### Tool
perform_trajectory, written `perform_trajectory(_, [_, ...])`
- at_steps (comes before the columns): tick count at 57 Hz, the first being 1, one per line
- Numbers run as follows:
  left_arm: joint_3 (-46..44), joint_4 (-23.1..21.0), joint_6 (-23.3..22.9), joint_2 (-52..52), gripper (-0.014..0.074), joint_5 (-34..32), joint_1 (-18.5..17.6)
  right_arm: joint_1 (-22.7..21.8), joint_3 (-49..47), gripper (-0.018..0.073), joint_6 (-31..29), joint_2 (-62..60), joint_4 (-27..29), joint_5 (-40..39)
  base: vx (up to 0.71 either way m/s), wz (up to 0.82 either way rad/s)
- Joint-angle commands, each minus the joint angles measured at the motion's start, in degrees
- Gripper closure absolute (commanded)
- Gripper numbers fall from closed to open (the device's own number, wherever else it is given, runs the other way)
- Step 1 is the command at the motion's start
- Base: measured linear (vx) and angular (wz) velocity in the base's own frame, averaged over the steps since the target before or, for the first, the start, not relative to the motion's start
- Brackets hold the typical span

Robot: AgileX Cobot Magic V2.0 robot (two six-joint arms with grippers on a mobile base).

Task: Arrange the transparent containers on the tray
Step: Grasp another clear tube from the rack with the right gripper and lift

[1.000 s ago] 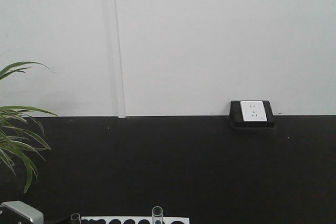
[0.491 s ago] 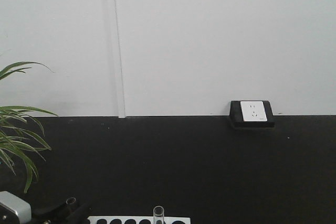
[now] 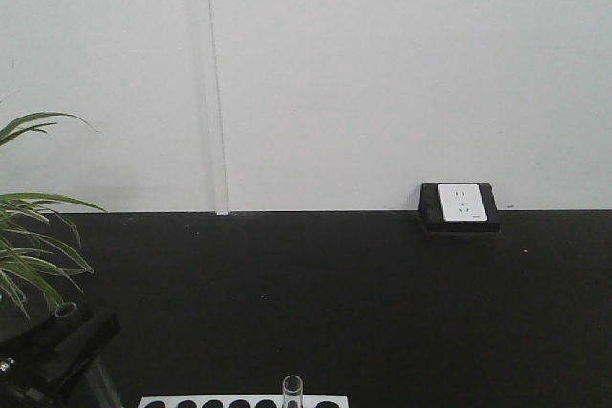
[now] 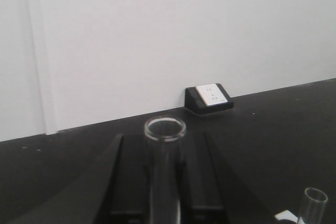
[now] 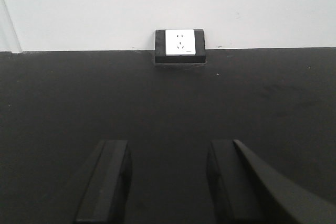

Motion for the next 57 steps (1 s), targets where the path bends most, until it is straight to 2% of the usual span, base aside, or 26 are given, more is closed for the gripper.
perform_trajectory(1, [-3.01,-0.85,-0.54,-5.57,0.043,4.45,-0.31,0.05,-2.01,0.0142,-0.29,0.44,0.1,-5.0,0.0,0.0])
perform_trajectory(12, [-3.3,-1.23,-0.54,-13.45,0.043,14.58,-0.31,0.1,0.48,0.0142,-1.03,0.64,7.46,-7.26,0.0,0.0])
perform_trajectory(18, [-3.3,-1.23,-0.54,-16.28,0.043,17.46,-0.31,1.78,3.51,0.0142,-6.67,0.64,13.2,-10.4,0.0,0.0])
perform_trajectory(26, [-3.3,-1.23,-0.54,-18.37,0.043,20.58,-0.31,11.22,6.33,0.0142,-17.41,1.88,19.36,-13.78,0.0,0.0])
perform_trajectory(32, [-3.3,-1.23,-0.54,-18.67,0.043,22.17,-0.31,20.41,7.71,0.0142,-21.82,5.33,21.83,-16.95,0.0,0.0])
perform_trajectory(38, [-3.3,-1.23,-0.54,-18.67,0.043,22.24,-0.31,28.3,8.04,0.0142,-23.09,11.04,22.02,-21.18,0.0,0.0])
perform_trajectory(45, [-3.3,-1.23,-0.54,-18.67,0.043,22.24,-0.31,36.81,8.04,0.0139,-23.09,20.88,21.68,-30.84,0.0,0.0])
perform_trajectory(51, [-3.3,-1.23,-0.54,-18.67,0.043,22.24,-0.31,41.84,8.04,0.0129,-22.97,29.33,21.64,-39.94,0.0,0.0])
perform_trajectory(57, [-3.3,-1.23,-0.54,-18.67,0.043,22.24,-0.31,44.74,8.04,0.0119,-22.45,36.87,21.78,-48.15,0.0,0.0])
